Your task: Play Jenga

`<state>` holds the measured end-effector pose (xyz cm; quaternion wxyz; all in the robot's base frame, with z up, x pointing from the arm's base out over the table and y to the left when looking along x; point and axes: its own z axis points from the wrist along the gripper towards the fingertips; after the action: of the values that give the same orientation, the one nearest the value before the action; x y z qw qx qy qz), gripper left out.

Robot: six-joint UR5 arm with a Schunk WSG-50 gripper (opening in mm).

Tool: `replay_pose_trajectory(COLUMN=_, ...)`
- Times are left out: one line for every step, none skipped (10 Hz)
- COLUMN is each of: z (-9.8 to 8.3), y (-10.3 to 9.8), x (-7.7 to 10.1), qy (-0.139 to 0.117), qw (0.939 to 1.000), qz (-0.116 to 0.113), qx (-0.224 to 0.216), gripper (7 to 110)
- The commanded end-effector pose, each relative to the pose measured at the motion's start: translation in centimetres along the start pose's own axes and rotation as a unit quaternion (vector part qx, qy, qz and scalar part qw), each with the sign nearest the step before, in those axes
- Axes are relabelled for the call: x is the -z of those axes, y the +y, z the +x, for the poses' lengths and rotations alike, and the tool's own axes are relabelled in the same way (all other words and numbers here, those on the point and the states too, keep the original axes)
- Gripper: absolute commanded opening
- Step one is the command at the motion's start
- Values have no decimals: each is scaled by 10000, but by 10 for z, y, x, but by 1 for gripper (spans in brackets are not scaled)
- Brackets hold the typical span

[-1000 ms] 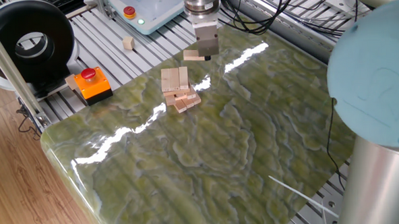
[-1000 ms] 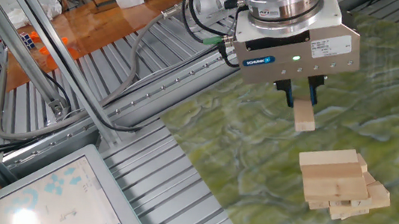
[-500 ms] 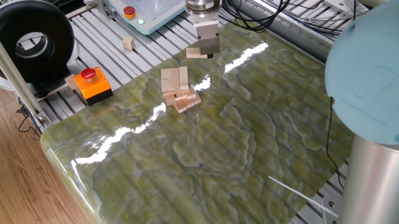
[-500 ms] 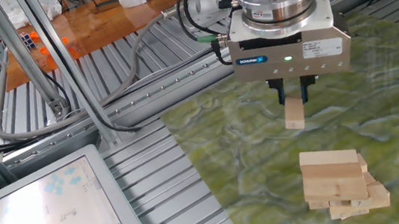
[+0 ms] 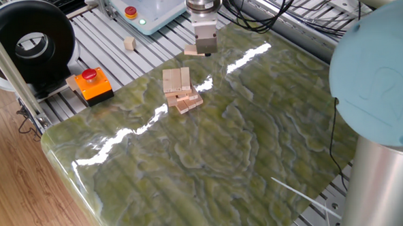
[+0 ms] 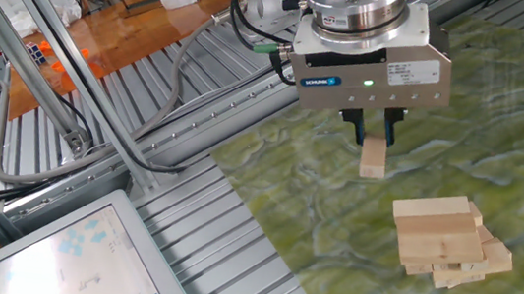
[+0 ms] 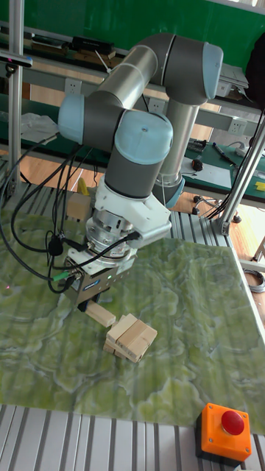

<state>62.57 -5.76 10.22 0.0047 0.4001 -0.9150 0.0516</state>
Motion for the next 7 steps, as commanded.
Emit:
replay_pose_trajectory(z=-19, y=4, x=2, qy=-384, qw=9988, qz=-101, qx=-276, gripper=7)
replay_pose_trajectory(z=-26, y=11, x=3, qy=-522, qw=9968, qz=-264, qx=-538, gripper=7)
replay_pose_trajectory(z=-32, y=17, x=4, qy=-623, qw=9934, qz=-410, qx=-867, gripper=7)
replay_pose_trajectory(z=-43, y=24, x=6, qy=-807, qw=9882, qz=-594, qx=-1162, gripper=7)
replay_pose_trajectory(z=-42, y=24, x=6, qy=-791, qw=9873, qz=-610, qx=-1236, gripper=7)
replay_pose_trajectory(z=-34, y=26, x=5, qy=-609, qw=9865, qz=-628, qx=-1388, gripper=7)
replay_pose_trajectory(z=-28, y=21, x=3, qy=-511, qw=9873, qz=-511, qx=-1414, gripper=7)
